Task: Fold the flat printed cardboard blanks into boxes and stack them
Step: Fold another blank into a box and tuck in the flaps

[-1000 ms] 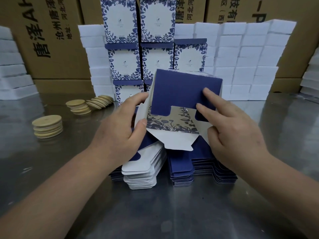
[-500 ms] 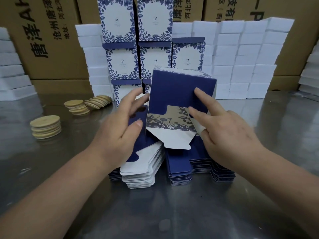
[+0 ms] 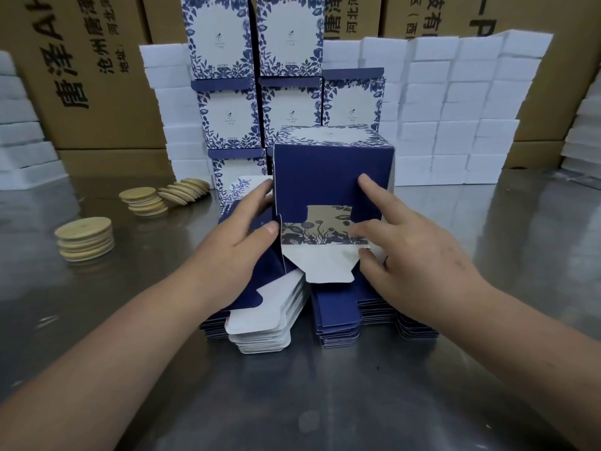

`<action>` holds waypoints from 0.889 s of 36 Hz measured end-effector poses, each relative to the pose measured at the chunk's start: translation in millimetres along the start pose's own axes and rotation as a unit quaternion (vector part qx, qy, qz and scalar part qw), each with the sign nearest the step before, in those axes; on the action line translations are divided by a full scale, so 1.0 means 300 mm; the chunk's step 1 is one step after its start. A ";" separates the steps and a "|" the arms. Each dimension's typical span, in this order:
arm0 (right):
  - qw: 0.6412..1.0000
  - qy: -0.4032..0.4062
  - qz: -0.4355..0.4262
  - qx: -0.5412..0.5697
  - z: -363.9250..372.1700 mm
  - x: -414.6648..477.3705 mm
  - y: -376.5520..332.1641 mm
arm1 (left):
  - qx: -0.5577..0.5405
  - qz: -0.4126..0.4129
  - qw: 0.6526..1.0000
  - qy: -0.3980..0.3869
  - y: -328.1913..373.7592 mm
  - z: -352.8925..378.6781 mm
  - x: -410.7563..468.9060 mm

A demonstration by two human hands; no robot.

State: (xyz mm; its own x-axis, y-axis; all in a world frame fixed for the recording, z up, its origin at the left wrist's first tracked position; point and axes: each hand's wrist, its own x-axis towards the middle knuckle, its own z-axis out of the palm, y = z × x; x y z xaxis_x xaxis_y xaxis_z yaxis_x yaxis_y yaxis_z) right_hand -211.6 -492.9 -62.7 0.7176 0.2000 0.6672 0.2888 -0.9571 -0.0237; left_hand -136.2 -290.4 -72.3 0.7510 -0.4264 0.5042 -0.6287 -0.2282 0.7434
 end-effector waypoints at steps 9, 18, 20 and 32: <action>0.997 -0.057 0.048 0.028 -0.007 -0.004 -0.018 | 0.036 -0.009 0.999 -0.009 0.010 0.006 -0.012; 0.990 -0.132 0.057 -0.008 -0.008 -0.004 -0.026 | 0.197 0.047 0.979 0.011 0.046 0.014 -0.028; 0.990 -0.130 0.051 -0.009 -0.005 -0.004 -0.026 | 0.220 0.072 0.972 0.029 0.042 0.011 -0.024; 0.992 -0.113 0.041 -0.045 0.010 -0.002 -0.036 | 0.330 0.111 0.931 0.113 0.041 0.013 -0.020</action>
State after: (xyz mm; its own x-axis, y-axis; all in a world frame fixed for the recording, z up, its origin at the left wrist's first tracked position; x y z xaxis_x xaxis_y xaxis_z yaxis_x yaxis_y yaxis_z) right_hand -213.2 -482.2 -65.2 0.8629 0.1525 0.4819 0.1725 -0.9850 0.0028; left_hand -149.2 -294.0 -68.0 0.5649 -0.3488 0.7478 -0.7040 -0.6765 0.2162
